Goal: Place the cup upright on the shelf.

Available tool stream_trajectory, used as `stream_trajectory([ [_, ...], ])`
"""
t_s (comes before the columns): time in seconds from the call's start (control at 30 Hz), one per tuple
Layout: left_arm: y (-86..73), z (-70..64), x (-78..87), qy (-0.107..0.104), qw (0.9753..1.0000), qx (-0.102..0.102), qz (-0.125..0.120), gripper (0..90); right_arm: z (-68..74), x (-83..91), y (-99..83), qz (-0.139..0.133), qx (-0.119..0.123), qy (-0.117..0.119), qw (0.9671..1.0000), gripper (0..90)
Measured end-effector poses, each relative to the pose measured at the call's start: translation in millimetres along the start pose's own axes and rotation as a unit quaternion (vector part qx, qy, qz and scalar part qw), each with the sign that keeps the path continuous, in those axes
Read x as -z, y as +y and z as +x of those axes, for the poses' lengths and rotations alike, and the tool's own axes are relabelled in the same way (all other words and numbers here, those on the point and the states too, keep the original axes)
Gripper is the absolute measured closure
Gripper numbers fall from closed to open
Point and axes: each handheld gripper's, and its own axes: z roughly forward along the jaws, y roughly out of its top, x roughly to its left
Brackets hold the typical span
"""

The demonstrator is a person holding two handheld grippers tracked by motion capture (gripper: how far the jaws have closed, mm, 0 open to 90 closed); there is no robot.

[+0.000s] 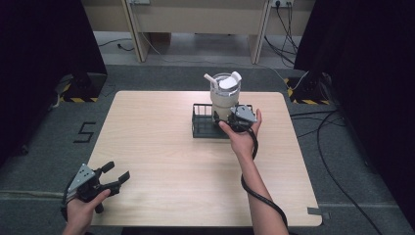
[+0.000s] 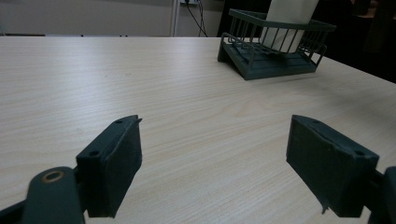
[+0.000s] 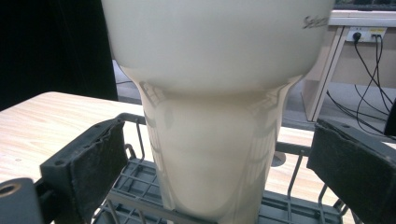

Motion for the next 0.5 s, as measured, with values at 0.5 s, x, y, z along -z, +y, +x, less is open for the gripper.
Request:
stream_trajectory([
  [0.5,0.3,-0.3,0.8,0.003,1.0,-0.004,-0.001,17.5,-0.1,23.6,-5.2,0.007,0.001,0.009,0.9999,5.9],
])
